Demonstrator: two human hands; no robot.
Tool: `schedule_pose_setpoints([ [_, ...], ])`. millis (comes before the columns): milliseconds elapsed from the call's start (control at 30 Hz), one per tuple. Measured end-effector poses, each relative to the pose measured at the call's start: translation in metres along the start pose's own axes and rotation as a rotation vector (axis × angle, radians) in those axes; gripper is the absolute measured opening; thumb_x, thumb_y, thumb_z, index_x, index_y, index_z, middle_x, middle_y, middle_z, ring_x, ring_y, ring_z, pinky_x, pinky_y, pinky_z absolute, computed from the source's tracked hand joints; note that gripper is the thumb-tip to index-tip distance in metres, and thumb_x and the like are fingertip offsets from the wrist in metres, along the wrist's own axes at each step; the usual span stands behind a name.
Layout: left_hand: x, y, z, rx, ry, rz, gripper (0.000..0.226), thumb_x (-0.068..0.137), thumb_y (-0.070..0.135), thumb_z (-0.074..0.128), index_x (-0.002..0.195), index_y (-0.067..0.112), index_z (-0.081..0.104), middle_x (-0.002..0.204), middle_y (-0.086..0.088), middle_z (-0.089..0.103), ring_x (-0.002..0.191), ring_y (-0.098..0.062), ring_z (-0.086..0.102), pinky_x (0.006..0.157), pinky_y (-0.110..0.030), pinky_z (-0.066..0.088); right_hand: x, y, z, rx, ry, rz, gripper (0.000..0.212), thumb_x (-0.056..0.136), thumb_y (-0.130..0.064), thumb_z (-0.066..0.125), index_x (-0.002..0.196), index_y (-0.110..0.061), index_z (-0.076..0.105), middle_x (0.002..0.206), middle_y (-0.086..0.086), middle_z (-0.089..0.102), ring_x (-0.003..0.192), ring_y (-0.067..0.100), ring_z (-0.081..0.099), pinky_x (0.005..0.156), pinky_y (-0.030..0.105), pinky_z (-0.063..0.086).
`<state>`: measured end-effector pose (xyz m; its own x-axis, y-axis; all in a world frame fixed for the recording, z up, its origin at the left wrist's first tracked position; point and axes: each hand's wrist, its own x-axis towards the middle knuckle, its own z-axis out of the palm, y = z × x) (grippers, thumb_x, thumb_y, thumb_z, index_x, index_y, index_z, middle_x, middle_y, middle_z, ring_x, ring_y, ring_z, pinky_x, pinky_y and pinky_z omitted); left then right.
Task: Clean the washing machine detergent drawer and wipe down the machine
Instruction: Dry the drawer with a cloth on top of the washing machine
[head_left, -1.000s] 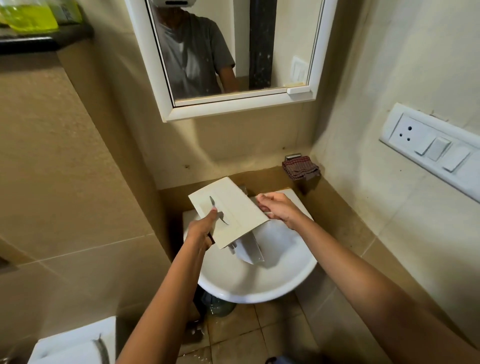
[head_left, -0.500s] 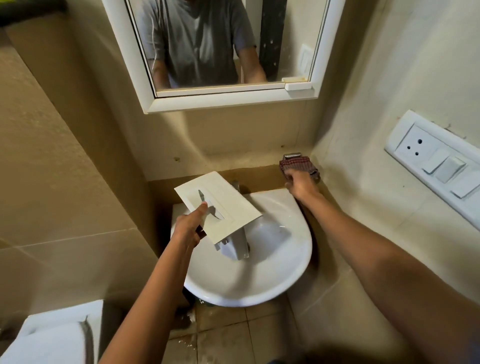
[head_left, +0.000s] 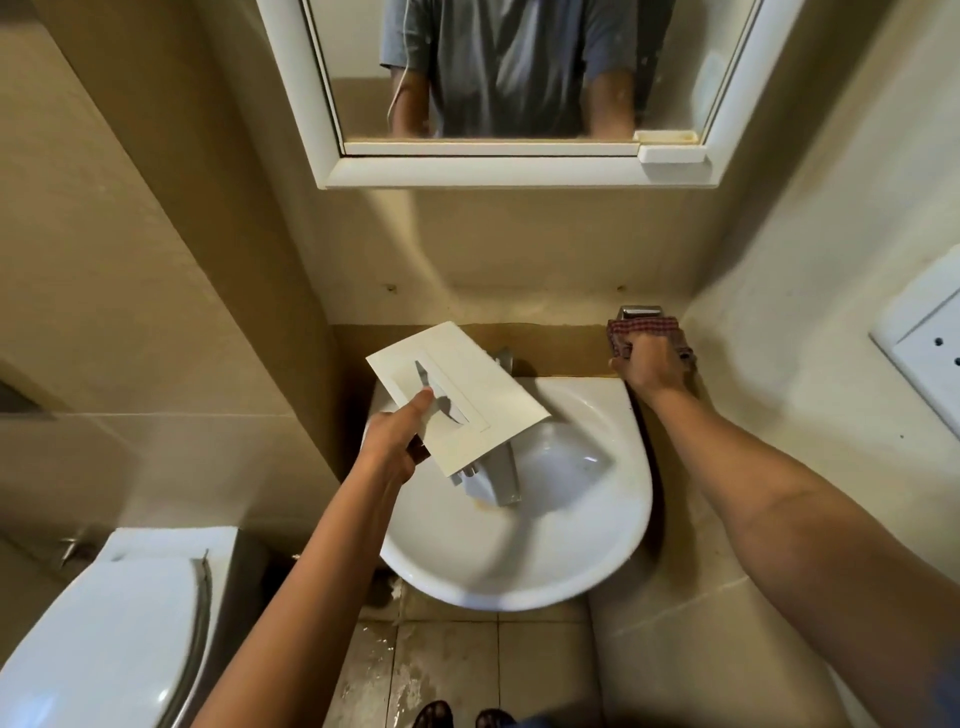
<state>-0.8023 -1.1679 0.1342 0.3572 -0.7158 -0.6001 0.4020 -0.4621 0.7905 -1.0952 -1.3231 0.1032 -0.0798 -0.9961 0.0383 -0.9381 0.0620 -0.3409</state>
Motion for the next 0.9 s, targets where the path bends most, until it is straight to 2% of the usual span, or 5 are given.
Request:
schedule_pose_setpoints([
  [167, -0.005, -0.001, -0.002, -0.022, 0.007, 0.016, 0.039, 0.088, 0.024, 0.07, 0.12, 0.006, 0.059, 0.102, -0.01, 0.067, 0.08, -0.023, 0.066, 0.059, -0.035, 0.053, 0.004, -0.005, -0.022, 0.116, 0.226, 0.1, 0.026, 0.095, -0.024, 0.052, 0.104, -0.007, 0.069, 0.105, 0.02, 0.068, 0.097, 0.038, 0.062, 0.077, 0.037, 0.048],
  [433, -0.019, 0.003, -0.024, -0.042, 0.037, 0.049, 0.035, 0.088, 0.027, 0.07, 0.114, 0.005, 0.062, 0.104, -0.012, 0.07, 0.089, -0.027, 0.068, 0.074, -0.042, 0.056, -0.006, -0.049, -0.066, 0.047, 0.448, -0.217, 0.03, 0.102, -0.021, 0.035, 0.11, 0.002, 0.053, 0.104, 0.027, 0.06, 0.089, 0.043, 0.059, 0.072, 0.042, 0.044],
  [667, -0.047, 0.0, -0.083, -0.111, 0.09, 0.039, 0.029, 0.086, 0.028, 0.071, 0.1, 0.003, 0.063, 0.094, -0.015, 0.071, 0.081, -0.029, 0.07, 0.063, -0.04, 0.058, -0.039, -0.148, -0.065, 0.464, -0.11, -0.228, 0.036, 0.103, -0.025, 0.035, 0.12, 0.0, 0.054, 0.125, 0.02, 0.057, 0.115, 0.032, 0.053, 0.087, 0.029, 0.039],
  [800, -0.072, -0.013, -0.143, -0.166, 0.178, 0.027, 0.041, 0.082, 0.033, 0.075, 0.108, 0.004, 0.062, 0.104, -0.017, 0.071, 0.088, -0.033, 0.07, 0.076, -0.047, 0.057, -0.076, -0.21, -0.039, 0.966, -0.468, -0.059, 0.028, 0.102, -0.03, 0.041, 0.097, -0.01, 0.06, 0.095, 0.01, 0.065, 0.064, 0.01, 0.065, 0.064, 0.02, 0.048],
  [900, -0.097, -0.028, -0.193, -0.26, 0.257, 0.049, 0.035, 0.084, 0.027, 0.073, 0.107, 0.003, 0.063, 0.102, -0.017, 0.072, 0.089, -0.034, 0.07, 0.08, -0.052, 0.056, -0.111, -0.253, -0.019, 1.133, -0.828, 0.03, 0.036, 0.086, -0.05, 0.061, 0.085, -0.014, 0.061, 0.074, 0.006, 0.07, 0.066, 0.017, 0.069, 0.069, 0.033, 0.056],
])
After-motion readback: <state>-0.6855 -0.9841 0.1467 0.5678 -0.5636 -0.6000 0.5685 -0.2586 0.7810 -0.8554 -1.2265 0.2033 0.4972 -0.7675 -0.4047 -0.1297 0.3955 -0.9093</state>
